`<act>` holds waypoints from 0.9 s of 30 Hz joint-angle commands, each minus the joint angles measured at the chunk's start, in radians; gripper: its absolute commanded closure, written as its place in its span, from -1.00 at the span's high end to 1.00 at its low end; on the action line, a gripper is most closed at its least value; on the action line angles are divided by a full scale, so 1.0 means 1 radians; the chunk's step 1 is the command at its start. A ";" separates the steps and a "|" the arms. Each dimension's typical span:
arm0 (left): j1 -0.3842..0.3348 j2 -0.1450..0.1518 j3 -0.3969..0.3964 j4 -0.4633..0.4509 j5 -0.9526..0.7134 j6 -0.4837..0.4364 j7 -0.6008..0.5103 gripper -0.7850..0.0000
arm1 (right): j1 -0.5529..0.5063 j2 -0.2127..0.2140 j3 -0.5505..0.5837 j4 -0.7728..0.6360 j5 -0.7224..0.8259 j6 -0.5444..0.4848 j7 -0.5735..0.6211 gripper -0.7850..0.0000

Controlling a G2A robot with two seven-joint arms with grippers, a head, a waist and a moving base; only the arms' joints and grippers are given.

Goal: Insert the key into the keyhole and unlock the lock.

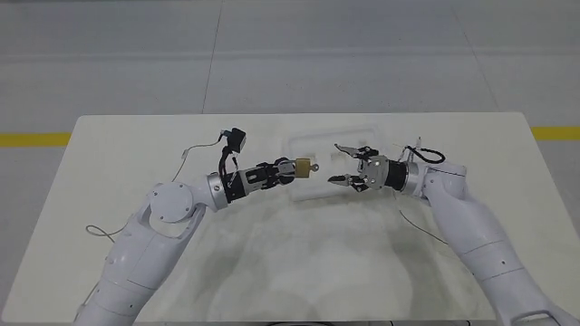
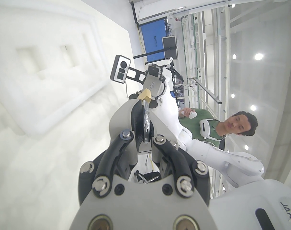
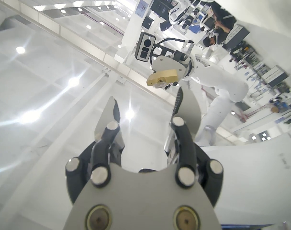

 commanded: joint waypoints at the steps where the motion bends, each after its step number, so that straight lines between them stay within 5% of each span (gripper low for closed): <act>1: 0.004 0.000 -0.001 -0.002 -0.012 0.010 -0.002 -1.00 | -0.017 0.012 0.022 -0.025 -0.070 -0.056 0.026 1.00; 5: 0.010 0.001 -0.004 -0.005 -0.022 0.020 -0.005 -1.00 | -0.055 0.029 0.049 -0.087 -0.184 -0.152 0.034 1.00; 20: 0.024 0.005 -0.002 -0.021 -0.008 0.027 -0.006 -1.00 | -0.056 0.029 0.049 -0.088 -0.186 -0.157 0.028 1.00; 27: 0.024 0.008 -0.004 -0.024 -0.007 0.027 -0.013 -1.00 | -0.086 0.040 0.071 -0.177 -0.316 -0.327 -0.002 1.00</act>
